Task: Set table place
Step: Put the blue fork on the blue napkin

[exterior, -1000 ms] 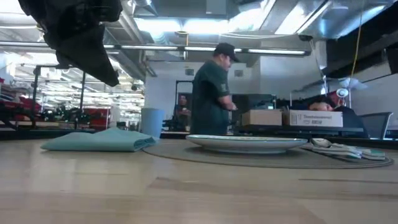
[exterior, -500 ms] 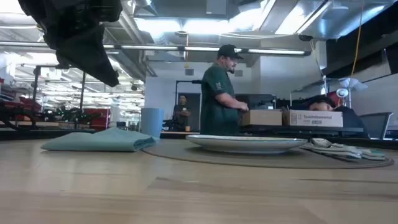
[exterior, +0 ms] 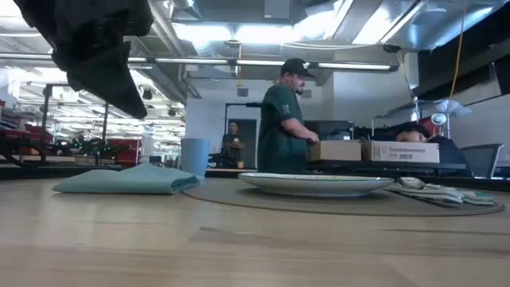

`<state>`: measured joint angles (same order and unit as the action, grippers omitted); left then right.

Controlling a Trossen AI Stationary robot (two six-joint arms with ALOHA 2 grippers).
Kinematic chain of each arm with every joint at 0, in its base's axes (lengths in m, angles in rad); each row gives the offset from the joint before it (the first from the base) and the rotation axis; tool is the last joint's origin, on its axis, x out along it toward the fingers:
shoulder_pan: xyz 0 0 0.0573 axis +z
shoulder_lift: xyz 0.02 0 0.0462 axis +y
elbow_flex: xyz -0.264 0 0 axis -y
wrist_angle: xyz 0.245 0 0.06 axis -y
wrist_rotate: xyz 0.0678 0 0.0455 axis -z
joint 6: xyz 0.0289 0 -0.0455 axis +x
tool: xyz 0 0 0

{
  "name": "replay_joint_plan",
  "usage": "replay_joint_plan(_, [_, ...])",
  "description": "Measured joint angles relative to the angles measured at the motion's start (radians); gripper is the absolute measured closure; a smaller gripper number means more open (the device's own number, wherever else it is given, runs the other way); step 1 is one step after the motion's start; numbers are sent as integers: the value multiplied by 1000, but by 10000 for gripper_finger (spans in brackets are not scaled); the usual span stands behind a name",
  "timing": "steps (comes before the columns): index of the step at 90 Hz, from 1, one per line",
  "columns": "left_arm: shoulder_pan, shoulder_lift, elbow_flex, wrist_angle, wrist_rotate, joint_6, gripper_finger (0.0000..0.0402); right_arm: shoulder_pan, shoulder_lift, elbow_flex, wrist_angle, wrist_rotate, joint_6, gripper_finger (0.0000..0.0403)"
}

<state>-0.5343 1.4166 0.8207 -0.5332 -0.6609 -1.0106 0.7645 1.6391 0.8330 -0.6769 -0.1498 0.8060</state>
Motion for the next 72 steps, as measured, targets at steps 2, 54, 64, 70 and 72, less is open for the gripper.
replay_joint_plan(2, [0, 0, 0, 1, 0, -3, 398, -4, 2, 5, 1, 1, -1, 397])
replay_joint_plan(54, [-2, 0, -1, 6, 0, -3, 398, -172, 1, 59, 189, 44, -46, 402])
replay_joint_plan(64, [-2, 0, -1, 13, -1, 12, 398, -223, 1, 59, 248, 44, -51, 402])
replay_joint_plan(70, [-2, 0, -1, 33, -1, 32, 398, -257, 1, 59, 292, 44, -45, 402])
replay_joint_plan(72, [-2, 0, -1, 39, -1, 40, 398, -268, 1, 59, 314, 44, -37, 402])
